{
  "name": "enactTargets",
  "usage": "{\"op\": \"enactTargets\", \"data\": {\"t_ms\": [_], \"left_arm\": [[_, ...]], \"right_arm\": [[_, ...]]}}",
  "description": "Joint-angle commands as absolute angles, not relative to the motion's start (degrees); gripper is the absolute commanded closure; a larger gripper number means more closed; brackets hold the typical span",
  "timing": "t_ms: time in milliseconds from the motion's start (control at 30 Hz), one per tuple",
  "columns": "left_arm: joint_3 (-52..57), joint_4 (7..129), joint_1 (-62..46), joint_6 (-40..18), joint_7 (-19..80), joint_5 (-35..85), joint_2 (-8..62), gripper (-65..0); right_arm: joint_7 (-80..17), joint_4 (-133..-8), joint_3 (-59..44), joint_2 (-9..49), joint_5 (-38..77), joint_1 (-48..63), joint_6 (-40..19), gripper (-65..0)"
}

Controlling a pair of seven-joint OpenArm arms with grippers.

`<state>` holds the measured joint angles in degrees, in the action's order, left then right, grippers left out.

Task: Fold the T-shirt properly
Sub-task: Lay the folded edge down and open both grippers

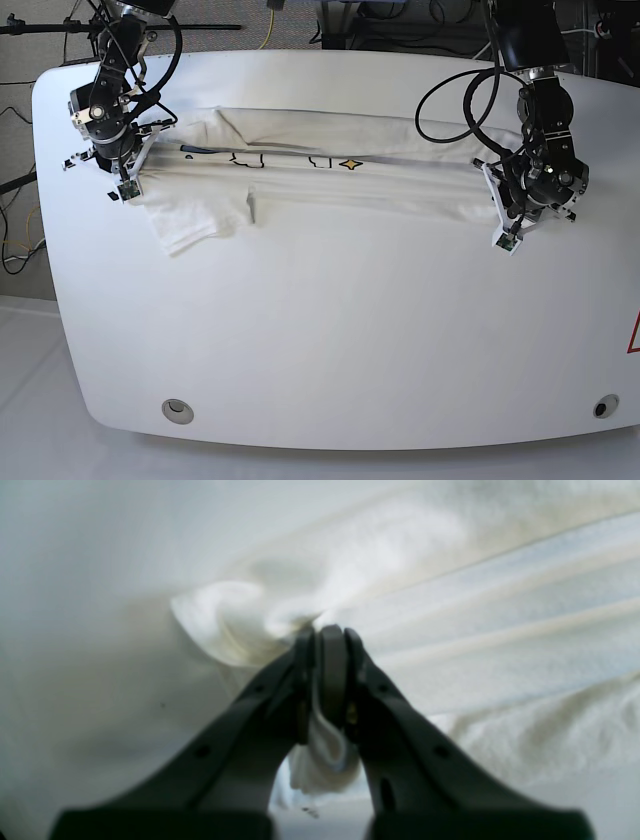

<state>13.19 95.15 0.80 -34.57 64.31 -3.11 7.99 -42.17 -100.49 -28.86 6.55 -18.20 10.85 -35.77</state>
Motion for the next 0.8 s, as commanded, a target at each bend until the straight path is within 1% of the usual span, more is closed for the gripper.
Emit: {"op": "enactTargets", "data": {"t_ms": [0, 167, 333, 533, 767], "left_arm": [[13.85, 95.34, 0.75, -33.54, 63.16, -5.93, 9.10, -1.6], [13.93, 91.30, 0.57, -33.36, 59.12, -6.02, 9.01, -1.6], [14.02, 86.02, 0.75, -33.36, 55.69, -6.02, 9.01, -1.6], [14.02, 83.82, 0.75, -33.36, 53.05, -6.02, 9.27, -1.7], [14.02, 83.91, 0.84, -33.36, 52.97, -6.02, 10.15, -1.9]], "right_arm": [[-42.77, -97.89, -29.67, 7.78, -20.97, 10.24, -33.71, 0.0], [-42.51, -92.18, -29.67, 8.04, -20.88, 8.84, -33.63, 0.0], [-41.10, -89.01, -29.67, 8.04, -20.88, 7.69, -33.63, 0.0], [-38.55, -88.66, -29.67, 8.04, -20.88, 7.60, -33.63, 0.0], [-38.46, -88.57, -29.67, 8.13, -20.88, 7.60, -33.63, -0.3]]}}
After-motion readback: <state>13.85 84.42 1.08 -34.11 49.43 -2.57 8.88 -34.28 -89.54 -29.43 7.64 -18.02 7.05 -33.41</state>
